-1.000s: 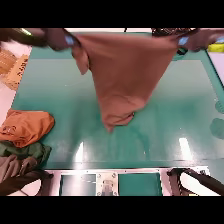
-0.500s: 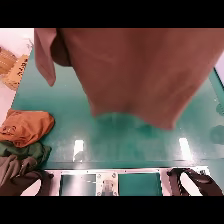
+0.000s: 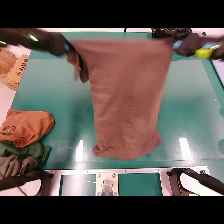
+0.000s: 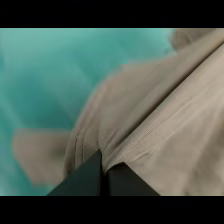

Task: Fold the shirts.

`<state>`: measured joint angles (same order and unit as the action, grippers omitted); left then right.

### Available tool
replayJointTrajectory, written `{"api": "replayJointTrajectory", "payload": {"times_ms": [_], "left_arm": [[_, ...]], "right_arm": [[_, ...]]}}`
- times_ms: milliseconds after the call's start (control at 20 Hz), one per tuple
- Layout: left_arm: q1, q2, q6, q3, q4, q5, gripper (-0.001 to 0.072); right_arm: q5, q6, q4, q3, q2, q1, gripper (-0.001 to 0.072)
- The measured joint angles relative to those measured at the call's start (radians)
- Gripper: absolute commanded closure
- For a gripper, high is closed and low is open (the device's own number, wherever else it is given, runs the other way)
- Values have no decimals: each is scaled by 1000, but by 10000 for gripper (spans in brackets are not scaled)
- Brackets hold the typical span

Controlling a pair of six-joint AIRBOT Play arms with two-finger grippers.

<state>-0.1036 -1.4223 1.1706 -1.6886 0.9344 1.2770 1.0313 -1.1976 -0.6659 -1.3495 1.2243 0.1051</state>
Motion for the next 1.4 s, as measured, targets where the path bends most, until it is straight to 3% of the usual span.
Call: {"api": "replayJointTrajectory", "payload": {"times_ms": [100, 150, 200, 400, 550, 650, 750, 950, 1150, 1200, 1300, 1350, 1400], "left_arm": [[1, -122, 4, 34, 7, 5, 681], [1, -179, 8, 45, 8, 10, 681], [1, -223, 14, 52, 10, 11, 681], [2, -343, 29, 66, 27, 13, 681], [2, -374, 33, 68, 85, 14, 681], [2, -385, 35, 68, 130, 14, 681], [1, -389, 35, 68, 156, 12, 681], [2, -394, 35, 68, 193, 0, 681], [1, -394, 35, 68, 207, 0, 681], [1, -394, 34, 67, 210, 0, 681], [1, -394, 34, 58, 221, 5, 681], [1, -394, 34, 49, 229, 11, 681], [1, -394, 34, 37, 237, 23, 681]], "right_arm": [[-11, 3, 0, 21, 133, -29, 676], [-15, 2, 0, 27, 195, -41, 539], [-19, 2, 0, 31, 241, -47, 472], [6, -59, -31, 40, 311, 24, 472], [87, -146, -140, 102, 235, 139, 460], [122, -219, -233, 224, 131, 211, 288], [144, -305, -303, 390, 6, 258, 212], [166, -446, -373, 710, -203, 288, 212], [167, -520, -397, 898, -281, 248, 217], [163, -528, -400, 924, -287, 229, 246], [119, -546, -399, 958, -284, 190, 413], [92, -546, -386, 966, -272, 176, 554], [56, -533, -361, 968, -250, 164, 640]]}}
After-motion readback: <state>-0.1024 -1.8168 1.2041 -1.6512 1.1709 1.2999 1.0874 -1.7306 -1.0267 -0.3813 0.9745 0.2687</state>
